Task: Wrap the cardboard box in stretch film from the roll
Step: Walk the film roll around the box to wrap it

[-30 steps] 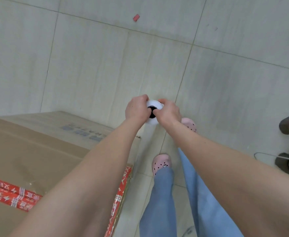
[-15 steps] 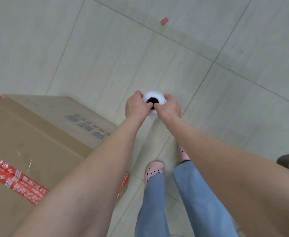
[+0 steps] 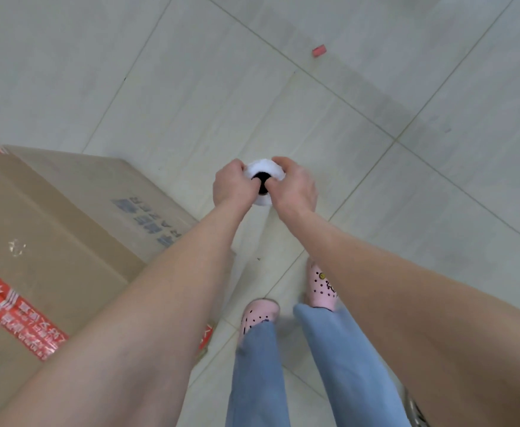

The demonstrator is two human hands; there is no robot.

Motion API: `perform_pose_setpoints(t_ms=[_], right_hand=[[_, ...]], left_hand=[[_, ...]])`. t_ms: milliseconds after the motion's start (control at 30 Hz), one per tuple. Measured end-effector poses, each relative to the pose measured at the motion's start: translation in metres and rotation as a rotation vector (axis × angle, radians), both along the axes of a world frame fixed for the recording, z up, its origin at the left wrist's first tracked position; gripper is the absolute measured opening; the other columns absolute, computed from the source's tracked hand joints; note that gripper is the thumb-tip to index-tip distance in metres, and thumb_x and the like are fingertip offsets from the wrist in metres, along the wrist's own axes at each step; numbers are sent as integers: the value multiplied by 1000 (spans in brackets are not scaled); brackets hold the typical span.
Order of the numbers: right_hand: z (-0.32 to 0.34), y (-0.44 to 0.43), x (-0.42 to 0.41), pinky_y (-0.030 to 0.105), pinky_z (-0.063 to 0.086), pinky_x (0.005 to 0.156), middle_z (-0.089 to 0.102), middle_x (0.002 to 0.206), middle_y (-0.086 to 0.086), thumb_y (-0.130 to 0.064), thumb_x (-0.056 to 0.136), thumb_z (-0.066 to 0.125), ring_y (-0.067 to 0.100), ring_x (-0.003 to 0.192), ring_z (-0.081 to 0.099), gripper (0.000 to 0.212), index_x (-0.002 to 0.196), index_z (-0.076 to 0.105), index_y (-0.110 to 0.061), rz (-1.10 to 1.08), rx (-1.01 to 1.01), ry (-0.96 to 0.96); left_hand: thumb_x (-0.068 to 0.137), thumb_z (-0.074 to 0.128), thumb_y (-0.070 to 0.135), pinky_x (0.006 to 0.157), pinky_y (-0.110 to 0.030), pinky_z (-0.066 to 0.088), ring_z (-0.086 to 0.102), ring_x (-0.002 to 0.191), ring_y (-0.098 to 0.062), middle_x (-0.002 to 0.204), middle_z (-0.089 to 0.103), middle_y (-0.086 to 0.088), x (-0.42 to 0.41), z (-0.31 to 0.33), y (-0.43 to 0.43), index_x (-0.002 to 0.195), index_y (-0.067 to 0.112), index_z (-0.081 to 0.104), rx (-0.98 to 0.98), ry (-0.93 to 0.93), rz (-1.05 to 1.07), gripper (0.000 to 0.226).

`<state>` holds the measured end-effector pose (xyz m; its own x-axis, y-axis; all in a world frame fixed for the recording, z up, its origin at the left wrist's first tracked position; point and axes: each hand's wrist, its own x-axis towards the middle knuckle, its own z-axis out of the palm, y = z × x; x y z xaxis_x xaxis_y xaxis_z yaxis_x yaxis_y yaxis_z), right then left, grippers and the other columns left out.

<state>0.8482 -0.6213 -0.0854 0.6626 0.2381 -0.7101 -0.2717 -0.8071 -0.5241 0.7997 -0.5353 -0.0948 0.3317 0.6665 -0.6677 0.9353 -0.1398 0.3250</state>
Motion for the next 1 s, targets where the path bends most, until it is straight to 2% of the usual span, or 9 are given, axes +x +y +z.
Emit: perform_pose_setpoints(t_ms=[133,233,333,500,600,667,733,867,1000], right_hand=[[-5,21,2,31,45,75,62,112,3,-25,86,49,26,98,60,36,123,50,-25,29,20,113],[-5,35,9,32,46,79,61,119,7,-17,87,43,28,104,58,40,125,52,-23,15,14,169],[-4,42,14,35,50,80,61,117,8,-15,87,43,29,101,59,36,120,54,-22,46,12,196],[-2,43,18,43,54,79,63,108,11,-11,84,42,32,93,61,30,110,56,-14,76,14,208],[-3,44,20,40,53,68,63,101,11,-9,82,39,29,86,60,27,101,58,-12,88,30,198],[-4,46,25,29,40,54,63,97,10,-9,82,40,26,79,56,21,93,57,-12,130,11,175],[-5,50,33,28,32,51,62,91,6,-12,81,45,24,77,53,16,89,57,-15,186,-32,159],[-1,66,46,28,38,61,64,87,3,-16,79,49,26,82,58,21,94,62,-25,258,-132,85],[0,91,52,28,41,68,66,105,-2,-19,81,55,22,92,60,39,117,59,-31,240,-151,0]], left_hand=[[80,56,27,78,-41,57,69,83,-29,96,68,-8,1,5,17,98,9,57,-51,59,215,25],[85,56,32,80,-42,57,69,85,-28,95,68,-9,0,7,22,91,10,54,-111,97,178,23],[87,53,26,78,-36,55,68,88,-29,95,70,-12,4,6,25,91,11,51,-104,138,145,16],[86,57,24,67,-32,43,61,98,-31,108,64,-13,9,8,32,111,7,51,-11,232,-80,31],[85,55,14,70,-35,42,59,102,-31,113,61,-11,25,8,44,127,13,44,148,160,-431,43],[84,52,11,71,-34,41,59,102,-30,112,62,-8,39,7,51,124,17,49,176,138,-631,41],[82,51,10,66,-32,39,60,96,-31,105,63,-9,47,6,57,112,14,55,200,141,-736,30],[80,52,9,60,-32,35,59,88,-34,98,62,-14,46,4,72,99,8,55,200,111,-654,18],[79,54,16,61,-30,41,60,87,-32,96,62,-11,40,4,93,89,11,54,110,125,-310,11]])
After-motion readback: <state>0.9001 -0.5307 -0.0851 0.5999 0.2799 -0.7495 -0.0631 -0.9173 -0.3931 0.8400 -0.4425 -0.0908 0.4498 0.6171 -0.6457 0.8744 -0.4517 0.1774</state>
